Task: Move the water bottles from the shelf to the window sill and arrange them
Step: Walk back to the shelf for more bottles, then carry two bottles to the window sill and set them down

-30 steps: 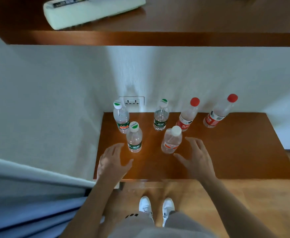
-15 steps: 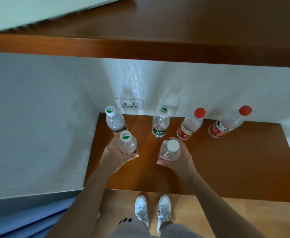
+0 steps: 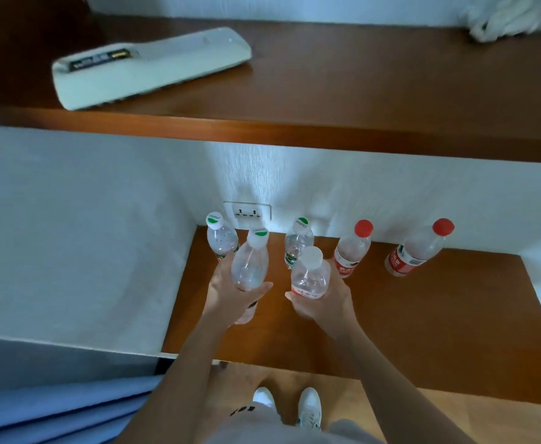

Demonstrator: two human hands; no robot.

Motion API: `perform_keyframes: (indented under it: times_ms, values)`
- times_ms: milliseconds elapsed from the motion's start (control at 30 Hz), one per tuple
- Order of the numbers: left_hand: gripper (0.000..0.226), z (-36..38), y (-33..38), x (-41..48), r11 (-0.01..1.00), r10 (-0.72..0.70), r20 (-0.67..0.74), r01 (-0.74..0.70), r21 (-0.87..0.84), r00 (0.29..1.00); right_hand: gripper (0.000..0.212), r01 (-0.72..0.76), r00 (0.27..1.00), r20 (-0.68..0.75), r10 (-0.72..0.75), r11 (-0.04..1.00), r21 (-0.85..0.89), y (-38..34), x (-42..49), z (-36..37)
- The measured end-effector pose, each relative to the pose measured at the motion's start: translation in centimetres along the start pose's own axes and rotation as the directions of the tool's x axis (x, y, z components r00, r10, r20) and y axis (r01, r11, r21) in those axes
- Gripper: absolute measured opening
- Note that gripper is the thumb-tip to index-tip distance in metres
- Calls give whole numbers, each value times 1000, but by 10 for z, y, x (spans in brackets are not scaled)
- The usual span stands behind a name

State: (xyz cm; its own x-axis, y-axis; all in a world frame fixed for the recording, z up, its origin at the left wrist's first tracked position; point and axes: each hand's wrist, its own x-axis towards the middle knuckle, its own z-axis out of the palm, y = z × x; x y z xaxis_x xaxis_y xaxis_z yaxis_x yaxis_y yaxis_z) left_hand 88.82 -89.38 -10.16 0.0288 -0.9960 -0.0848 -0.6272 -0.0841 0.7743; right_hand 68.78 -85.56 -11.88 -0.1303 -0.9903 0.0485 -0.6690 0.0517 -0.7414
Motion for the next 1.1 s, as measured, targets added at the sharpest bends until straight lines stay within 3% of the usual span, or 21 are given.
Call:
perform_keyframes:
  times_ms: [100, 167, 400, 533, 700, 900, 967, 1100]
  values:
    - [96, -9, 24, -3, 991, -67, -28, 63, -118, 997, 69, 4, 995, -101, 9, 992, 128, -19, 3, -16]
    - [97, -16, 36, -6, 978, -79, -34, 71, -195, 996, 78, -6, 992, -124, 31, 979, 204, -30, 7, -25]
    - [71, -44, 60, -29, 902, -78, -148, 7, -431, 986, 79, 24, 987, -156, 27, 950, 311, -65, 11, -44]
    - [72, -68, 53, -42, 880, -46, -195, -53, -472, 980, 72, 38, 997, -78, -9, 922, 384, -91, 9, -38]
    - [64, -98, 49, -73, 848, -78, -377, -138, -512, 923, 67, 86, 992, 41, -123, 861, 502, -126, 6, -23]
    - [71, -124, 31, -134, 885, -211, -595, -107, -453, 776, 67, 149, 916, 235, -325, 820, 553, -160, -11, -1]
    - [71, -127, 27, -163, 895, -273, -684, -83, -439, 677, 64, 179, 860, 301, -412, 796, 578, -170, -23, 8]
    - [47, -124, 19, -231, 887, -401, -797, -26, -461, 453, 61, 249, 739, 379, -556, 749, 614, -187, -65, 28]
